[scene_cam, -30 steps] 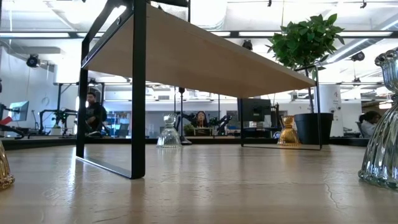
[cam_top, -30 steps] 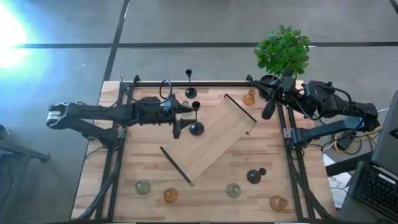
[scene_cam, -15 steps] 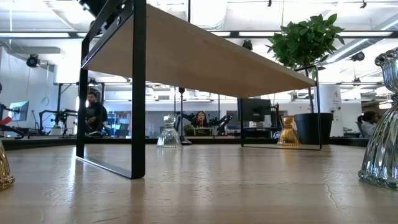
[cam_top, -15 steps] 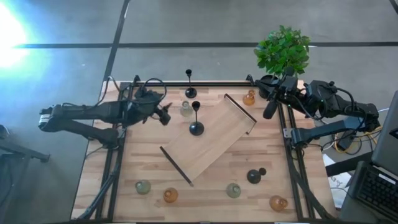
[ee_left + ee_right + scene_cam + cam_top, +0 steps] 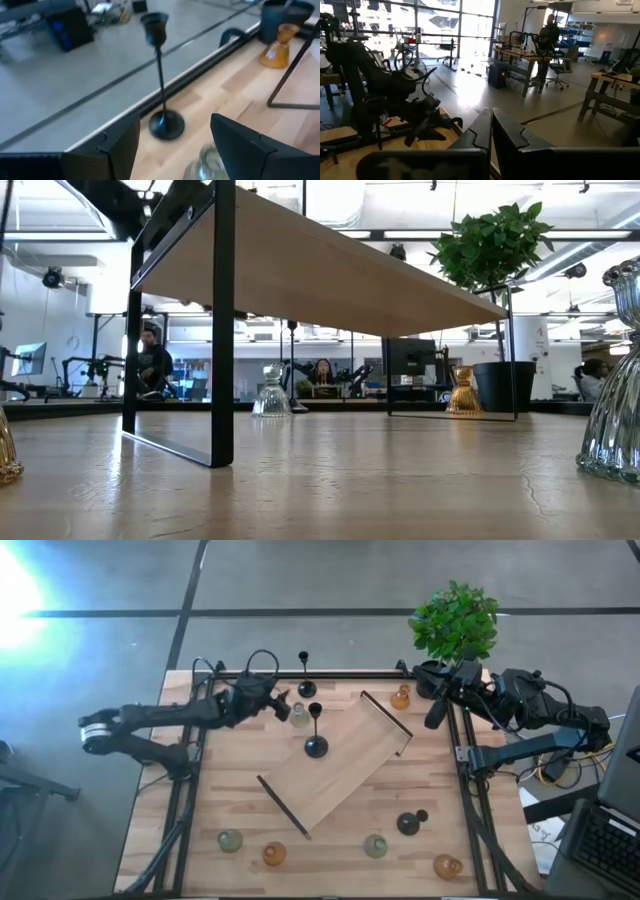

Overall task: Pick & Place candle stick holders
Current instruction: Put the top black candle holder on the shelf

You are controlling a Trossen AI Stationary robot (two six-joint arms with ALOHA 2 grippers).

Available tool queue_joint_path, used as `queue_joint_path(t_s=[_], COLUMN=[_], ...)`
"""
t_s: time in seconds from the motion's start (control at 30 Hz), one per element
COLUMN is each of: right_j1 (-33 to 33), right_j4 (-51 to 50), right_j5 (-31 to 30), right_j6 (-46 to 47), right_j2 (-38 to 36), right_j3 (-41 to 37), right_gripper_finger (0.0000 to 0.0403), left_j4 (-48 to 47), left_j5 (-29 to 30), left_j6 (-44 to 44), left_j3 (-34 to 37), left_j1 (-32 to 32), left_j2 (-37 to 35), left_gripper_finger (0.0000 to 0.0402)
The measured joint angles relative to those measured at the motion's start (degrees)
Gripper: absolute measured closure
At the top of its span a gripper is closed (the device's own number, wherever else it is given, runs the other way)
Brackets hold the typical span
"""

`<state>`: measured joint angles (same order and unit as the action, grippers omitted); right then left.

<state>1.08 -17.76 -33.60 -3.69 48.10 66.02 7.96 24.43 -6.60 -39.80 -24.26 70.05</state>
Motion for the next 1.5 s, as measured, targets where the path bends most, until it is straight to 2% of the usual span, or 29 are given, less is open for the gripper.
queue_joint_path(t_s=[0.17,0.5,0.9,1.13,1.3,1.5], right_j1=[0.0,0.0,0.0,0.0,0.0,0.0], right_j4=[0.0,0.0,0.0,-1.7,-1.9,-2.0], right_j5=[-0.1,-1.1,-1.1,-1.1,-1.5,-2.8], right_j6=[-1.2,-2.7,-2.9,-2.5,-2.9,-3.6], right_j2=[-0.1,-0.1,-0.1,-1.3,-1.6,-1.6], right_j3=[0.0,0.0,0.0,0.0,0.0,0.0], right_gripper_finger=[0.0394,0.0394,0.0394,0.0394,0.0394,0.0394], left_j4=[8.8,20.0,20.8,14.3,14.5,14.5], left_j5=[-6.1,-10.6,-12.8,-12.4,-12.9,-13.7], left_j6=[3.3,3.0,5.1,4.9,4.3,5.0], left_j3=[0.3,-0.6,-12.8,-14.7,-14.3,-14.3], left_j1=[-4.8,-8.9,-9.7,-11.3,-11.4,-11.4], left_j2=[5.0,16.3,28.8,29.9,28.7,28.0], left_gripper_finger=[0.0156,0.0156,0.0156,0.0160,0.0208,0.0331])
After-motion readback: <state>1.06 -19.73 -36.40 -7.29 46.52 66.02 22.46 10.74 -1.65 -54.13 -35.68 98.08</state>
